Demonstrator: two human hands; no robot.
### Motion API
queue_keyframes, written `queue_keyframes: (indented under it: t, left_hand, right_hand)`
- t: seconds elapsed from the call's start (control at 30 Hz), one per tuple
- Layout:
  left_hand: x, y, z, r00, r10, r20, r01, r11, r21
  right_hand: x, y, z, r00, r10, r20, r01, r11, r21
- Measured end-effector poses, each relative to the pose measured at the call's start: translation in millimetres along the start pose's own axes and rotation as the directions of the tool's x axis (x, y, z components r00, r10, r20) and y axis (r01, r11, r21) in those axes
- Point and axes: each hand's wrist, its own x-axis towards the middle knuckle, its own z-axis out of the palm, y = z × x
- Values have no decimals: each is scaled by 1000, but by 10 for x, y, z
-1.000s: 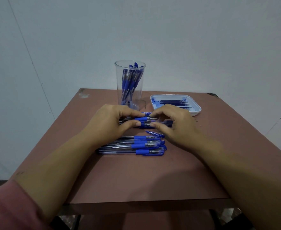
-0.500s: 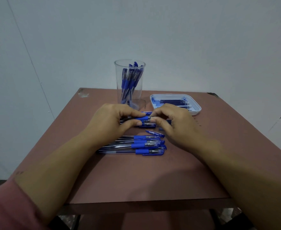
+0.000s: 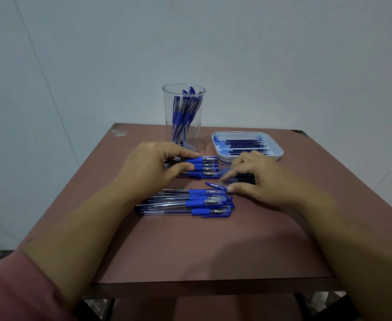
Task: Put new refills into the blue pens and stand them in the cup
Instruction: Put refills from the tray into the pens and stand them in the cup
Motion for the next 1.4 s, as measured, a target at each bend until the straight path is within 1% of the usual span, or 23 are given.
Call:
queue_keyframes:
  t: [0.1, 0.27, 0.37, 0.5, 0.57, 0.63, 0.7, 0.97, 1.07, 1.17, 1.3, 1.4]
  left_hand:
    - [-2, 0, 3, 1000, -4, 6, 4, 1000, -10]
    - [-3, 1, 14, 1000, -9, 9, 9, 1000, -20]
    - [-5, -1, 15, 1000, -12, 15, 12, 1000, -23]
    - [-3, -3, 17, 1000, -17, 23, 18, 999, -35]
    - [-4, -3, 20, 999, -16, 28, 17, 999, -36]
    - [-2, -3, 21, 999, -22, 32, 23, 999, -43]
    - [-1, -1, 19, 999, -29, 35, 30, 999, -44]
    - [5, 7, 7, 998, -41, 41, 43, 998, -42]
    - [5, 12, -2, 999, -36, 39, 37, 999, -36]
    - [5, 13, -5, 999, -33, 40, 35, 999, -37]
    - [2, 14, -2, 999, -36, 39, 38, 998, -48]
    - [5, 13, -7, 998, -40, 45, 43, 998, -48]
  right_hand:
    - [23, -24, 24, 997, 30, 64, -26, 997, -72]
    - [28, -38, 39, 999, 36, 38, -32, 995, -90]
    - [15, -73, 23, 998, 50, -39, -52, 998, -34]
    - [6, -98, 13, 979, 100, -177, -80, 990, 119]
    - [10, -91, 19, 983, 98, -154, -80, 990, 119]
    - [8, -70, 21, 994, 56, -97, -54, 998, 28]
    - [-1, -49, 11, 997, 30, -65, -31, 999, -15]
    - [-12, -91, 2, 996, 72, -61, -70, 997, 23]
    - [-28, -85, -41, 995, 81, -56, -82, 997, -4]
    - [-31, -91, -42, 991, 112, -69, -113, 994, 0]
    - [9, -140, 18, 985, 166, -49, -166, 986, -5]
    - [12, -139, 0, 988, 147, -45, -148, 989, -6]
